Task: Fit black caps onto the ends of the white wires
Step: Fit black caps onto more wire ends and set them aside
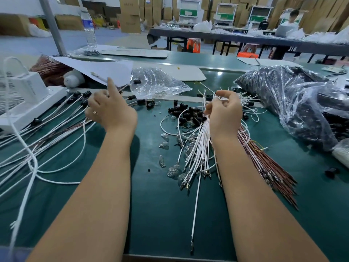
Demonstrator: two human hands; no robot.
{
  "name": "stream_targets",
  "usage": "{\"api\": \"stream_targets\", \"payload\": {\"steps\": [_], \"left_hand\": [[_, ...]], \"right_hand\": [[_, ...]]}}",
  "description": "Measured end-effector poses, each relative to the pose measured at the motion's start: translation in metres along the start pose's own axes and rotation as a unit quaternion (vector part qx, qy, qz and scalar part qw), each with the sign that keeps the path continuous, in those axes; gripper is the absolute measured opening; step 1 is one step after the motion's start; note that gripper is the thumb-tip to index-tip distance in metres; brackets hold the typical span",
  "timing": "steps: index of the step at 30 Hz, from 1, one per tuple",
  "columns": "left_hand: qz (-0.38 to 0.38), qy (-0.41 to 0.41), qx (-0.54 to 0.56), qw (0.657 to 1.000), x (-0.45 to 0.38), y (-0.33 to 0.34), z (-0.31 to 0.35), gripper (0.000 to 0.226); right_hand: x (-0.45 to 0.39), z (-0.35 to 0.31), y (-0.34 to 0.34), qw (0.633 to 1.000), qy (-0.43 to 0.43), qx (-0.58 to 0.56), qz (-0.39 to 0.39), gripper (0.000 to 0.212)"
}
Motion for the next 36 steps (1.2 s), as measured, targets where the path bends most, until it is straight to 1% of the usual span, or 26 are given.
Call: {"api": "stream_targets", "payload": {"steps": [1, 2, 3, 5, 6, 7, 8, 9, 10, 11, 12, 13, 15, 17, 19, 20, 22, 24, 26, 27, 29, 30, 32, 34, 36], "left_hand": [[-0.024, -0.020, -0.014, 0.999, 0.001, 0.002, -0.001, 0.082], [-0.042, -0.019, -0.020, 0.999, 0.003, 0.004, -0.001, 0.087], [-0.054, -0.003, -0.020, 0.998, 0.004, 0.007, 0.001, 0.088], [-0.079, 0.040, -0.009, 0.996, 0.006, 0.013, 0.007, 0.081], [-0.094, 0.057, -0.007, 0.994, 0.008, 0.016, 0.011, 0.076], [-0.112, 0.068, -0.007, 0.991, 0.011, 0.019, 0.015, 0.070], [-0.130, 0.078, -0.010, 0.988, 0.013, 0.022, 0.018, 0.065], [-0.147, 0.088, -0.013, 0.985, 0.016, 0.024, 0.022, 0.061], [-0.162, 0.099, -0.012, 0.982, 0.020, 0.027, 0.025, 0.058], [-0.176, 0.111, -0.006, 0.978, 0.023, 0.030, 0.028, 0.055], [-0.187, 0.125, 0.005, 0.974, 0.026, 0.032, 0.032, 0.052], [-0.195, 0.140, 0.016, 0.971, 0.029, 0.035, 0.035, 0.049], [-0.209, 0.177, 0.035, 0.961, 0.035, 0.040, 0.041, 0.043], [-0.230, 0.205, 0.050, 0.950, 0.041, 0.045, 0.045, 0.038], [-0.258, 0.223, 0.052, 0.939, 0.045, 0.049, 0.047, 0.035], [-0.271, 0.228, 0.050, 0.934, 0.046, 0.051, 0.048, 0.035], [-0.283, 0.231, 0.071, 0.928, 0.047, 0.052, 0.049, 0.038], [-0.261, 0.234, 0.134, 0.927, 0.046, 0.049, 0.051, 0.046], [-0.223, 0.245, 0.207, 0.921, 0.046, 0.042, 0.053, 0.055], [-0.208, 0.254, 0.235, 0.915, 0.046, 0.039, 0.055, 0.058], [-0.197, 0.277, 0.257, 0.905, 0.048, 0.034, 0.059, 0.062], [-0.195, 0.295, 0.253, 0.901, 0.050, 0.032, 0.061, 0.061], [-0.178, 0.339, 0.246, 0.891, 0.053, 0.031, 0.064, 0.052], [-0.159, 0.354, 0.252, 0.887, 0.052, 0.030, 0.064, 0.042], [-0.150, 0.352, 0.243, 0.892, 0.049, 0.032, 0.062, 0.027]], "right_hand": [[-0.001, 0.001, -0.001, 0.999, -0.004, 0.035, 0.018, 0.017], [-0.002, 0.002, -0.002, 0.997, -0.012, 0.076, 0.031, 0.017], [-0.002, 0.003, -0.002, 0.992, -0.023, 0.122, 0.039, 0.017], [-0.004, 0.006, -0.003, 0.974, -0.037, 0.222, 0.035, 0.020], [-0.006, 0.009, -0.003, 0.958, -0.037, 0.282, 0.016, 0.024], [-0.007, 0.013, -0.001, 0.934, -0.032, 0.354, -0.018, 0.028], [-0.007, 0.016, 0.000, 0.901, -0.026, 0.429, -0.055, 0.032], [-0.006, 0.017, 0.000, 0.870, -0.026, 0.486, -0.081, 0.033], [-0.005, 0.017, 0.000, 0.853, -0.032, 0.514, -0.091, 0.029], [-0.004, 0.017, 0.000, 0.850, -0.039, 0.517, -0.090, 0.022], [-0.004, 0.016, -0.001, 0.856, -0.042, 0.509, -0.084, 0.012], [-0.004, 0.016, -0.002, 0.863, -0.044, 0.498, -0.077, 0.009], [-0.005, 0.015, -0.003, 0.873, -0.046, 0.481, -0.067, 0.019], [-0.005, 0.014, -0.004, 0.885, -0.047, 0.461, -0.051, 0.009], [-0.005, 0.015, -0.004, 0.892, -0.046, 0.447, -0.040, 0.029], [-0.006, 0.016, -0.004, 0.896, -0.045, 0.440, -0.036, 0.034], [-0.007, 0.016, -0.005, 0.916, -0.053, 0.397, -0.024, 0.033], [-0.007, 0.013, -0.005, 0.937, -0.076, 0.341, 0.000, 0.029], [-0.006, 0.009, -0.003, 0.947, -0.118, 0.299, 0.012, 0.027], [-0.005, 0.007, 0.000, 0.950, -0.145, 0.277, 0.001, 0.024], [0.003, -0.001, 0.008, 0.948, -0.206, 0.235, -0.053, 0.019], [0.008, -0.006, 0.012, 0.942, -0.241, 0.218, -0.084, 0.020], [0.017, -0.012, 0.019, 0.922, -0.306, 0.202, -0.120, 0.027], [0.020, -0.015, 0.021, 0.912, -0.339, 0.195, -0.126, 0.028], [0.020, -0.016, 0.019, 0.913, -0.349, 0.186, -0.105, 0.026]]}}
Point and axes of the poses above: each hand's wrist, its own x-axis away from the middle knuckle, its own y-axis out of the palm, z = x × y, the point moved 2 cm from there along -x, towards the middle knuckle, and after that the axes turned 11 degrees about x, right-handed, at the moved point
